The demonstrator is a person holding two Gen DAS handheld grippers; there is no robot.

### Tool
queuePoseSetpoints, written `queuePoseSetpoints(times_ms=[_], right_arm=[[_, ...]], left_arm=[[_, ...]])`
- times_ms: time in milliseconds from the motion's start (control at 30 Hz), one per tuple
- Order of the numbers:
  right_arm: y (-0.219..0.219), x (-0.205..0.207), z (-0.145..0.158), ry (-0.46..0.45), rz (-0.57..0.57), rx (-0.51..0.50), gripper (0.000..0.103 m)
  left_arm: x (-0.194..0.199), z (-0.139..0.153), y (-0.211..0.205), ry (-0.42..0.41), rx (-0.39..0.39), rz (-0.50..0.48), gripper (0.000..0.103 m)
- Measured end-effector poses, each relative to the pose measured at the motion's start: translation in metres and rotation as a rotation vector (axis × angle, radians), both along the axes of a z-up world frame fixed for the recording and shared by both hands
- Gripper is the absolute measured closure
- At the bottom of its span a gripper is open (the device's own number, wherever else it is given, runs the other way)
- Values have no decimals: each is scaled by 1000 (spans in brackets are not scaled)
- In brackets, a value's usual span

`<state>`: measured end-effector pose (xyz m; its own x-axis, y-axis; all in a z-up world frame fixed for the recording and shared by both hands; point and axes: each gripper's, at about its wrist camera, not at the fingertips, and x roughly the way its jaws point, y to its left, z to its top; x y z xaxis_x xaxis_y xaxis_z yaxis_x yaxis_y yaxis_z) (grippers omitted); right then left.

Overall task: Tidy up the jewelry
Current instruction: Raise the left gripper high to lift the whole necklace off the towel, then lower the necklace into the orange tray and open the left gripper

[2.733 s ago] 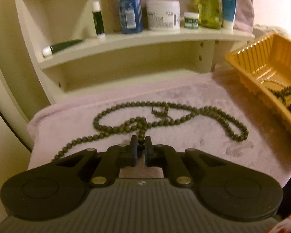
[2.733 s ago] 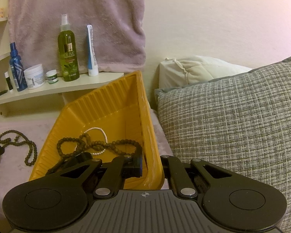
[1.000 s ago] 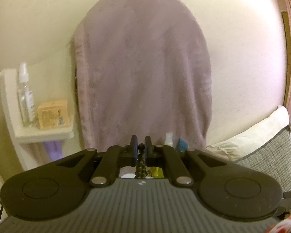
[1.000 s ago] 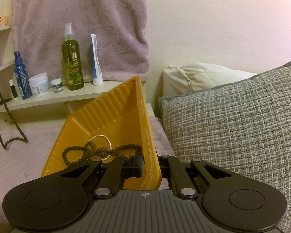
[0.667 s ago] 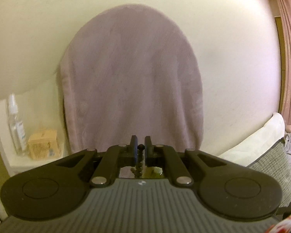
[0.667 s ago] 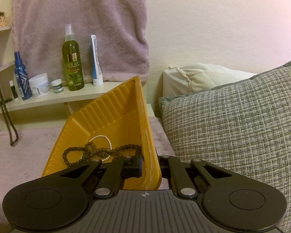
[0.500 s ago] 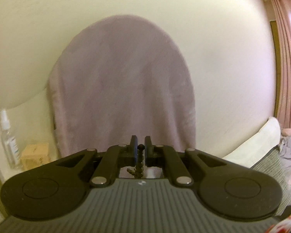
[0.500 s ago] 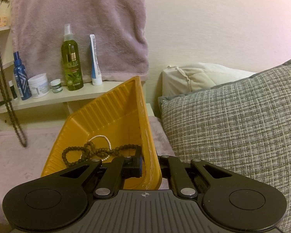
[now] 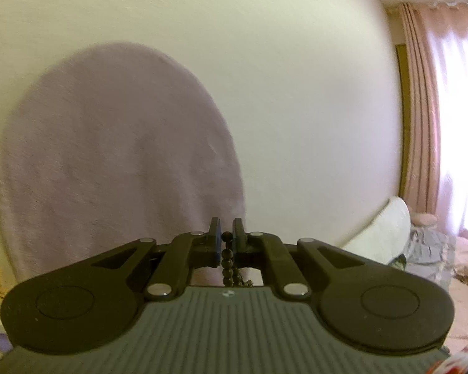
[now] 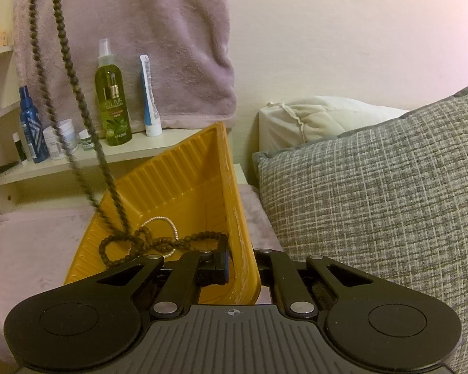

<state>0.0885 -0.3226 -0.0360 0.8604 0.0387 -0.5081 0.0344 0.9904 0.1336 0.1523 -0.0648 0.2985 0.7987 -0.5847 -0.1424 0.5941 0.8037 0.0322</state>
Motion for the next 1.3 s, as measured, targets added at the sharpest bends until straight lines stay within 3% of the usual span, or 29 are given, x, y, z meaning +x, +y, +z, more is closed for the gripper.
queuePoseSetpoints(times_ms=[433, 800, 1000, 1300], right_arm=[[-1, 1, -2, 7, 0, 12, 96], [-5, -1, -6, 18, 0, 26, 96], [-5, -2, -6, 20, 5, 23, 96], [-4, 1, -6, 24, 8, 17, 96]], left_arm=[[35, -80, -59, 212, 132, -106, 97], [51, -140, -70, 351, 287, -343, 97], [42, -171, -70, 375, 420, -596, 97], [27, -217, -77, 384, 667, -699, 97]])
